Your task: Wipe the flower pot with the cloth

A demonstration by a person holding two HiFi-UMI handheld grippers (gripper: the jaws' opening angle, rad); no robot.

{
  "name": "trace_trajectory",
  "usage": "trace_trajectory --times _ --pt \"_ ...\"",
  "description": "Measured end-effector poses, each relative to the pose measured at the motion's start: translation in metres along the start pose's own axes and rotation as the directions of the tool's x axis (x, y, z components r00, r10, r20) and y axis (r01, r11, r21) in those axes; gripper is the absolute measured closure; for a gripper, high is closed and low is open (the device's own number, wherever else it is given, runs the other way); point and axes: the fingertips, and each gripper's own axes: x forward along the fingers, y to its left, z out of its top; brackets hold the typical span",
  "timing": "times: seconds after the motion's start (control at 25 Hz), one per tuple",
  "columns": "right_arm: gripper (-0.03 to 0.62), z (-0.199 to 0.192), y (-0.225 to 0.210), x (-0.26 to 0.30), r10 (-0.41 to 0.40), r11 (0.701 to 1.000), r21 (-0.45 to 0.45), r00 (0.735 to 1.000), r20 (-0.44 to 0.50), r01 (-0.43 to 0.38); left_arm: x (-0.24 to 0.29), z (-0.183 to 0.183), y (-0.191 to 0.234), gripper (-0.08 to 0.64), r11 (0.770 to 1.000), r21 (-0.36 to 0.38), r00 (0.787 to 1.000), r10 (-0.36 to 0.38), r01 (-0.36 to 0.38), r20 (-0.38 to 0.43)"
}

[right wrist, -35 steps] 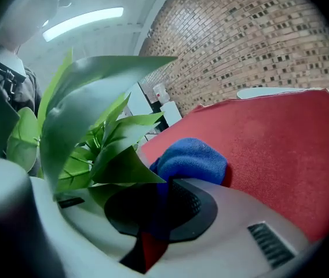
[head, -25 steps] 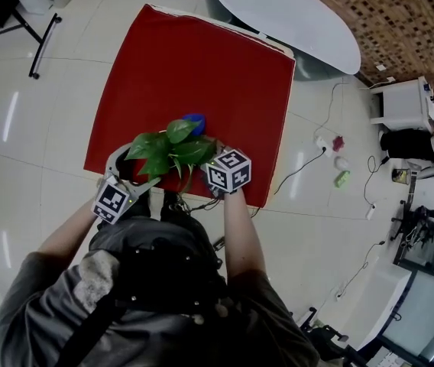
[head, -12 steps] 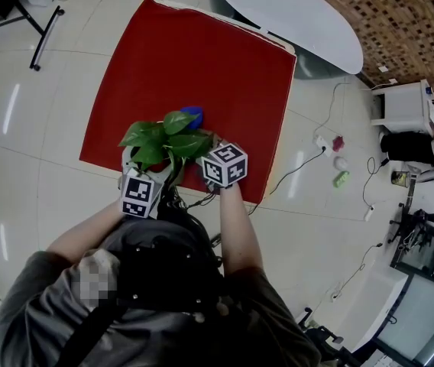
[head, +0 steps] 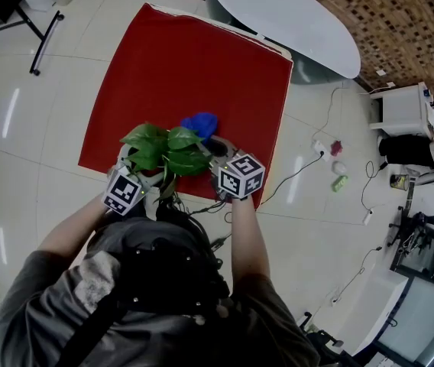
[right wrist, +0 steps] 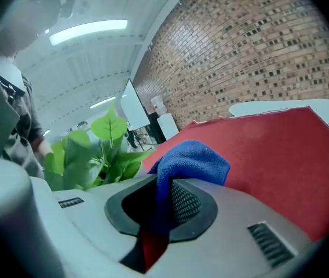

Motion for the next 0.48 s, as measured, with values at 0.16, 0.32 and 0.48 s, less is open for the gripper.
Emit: trace_trajectory --times 0.16,0.32,0.48 --pt "0.531 0.017 -0.002 -0.012 0.102 0.995 -0.008 0.995 -0.024 -0.102 0.005 0.001 -0.004 0.089 0.974 0.043 0.974 -0.224 0.224 -0.020" --pt "0.530 0.016 0.000 0.007 0.203 0.979 -0.004 0.975 -0.093 -0.204 0.012 0.000 -0.003 0.089 0.923 0.081 0.926 -0.372 0.377 -0.064" --pt "0.530 0.007 0.000 0.028 0.254 0.966 -0.006 0.954 -0.161 -0.259 0.020 0.000 -0.004 0.088 0.894 0.095 0.898 -0.431 0.439 -0.087"
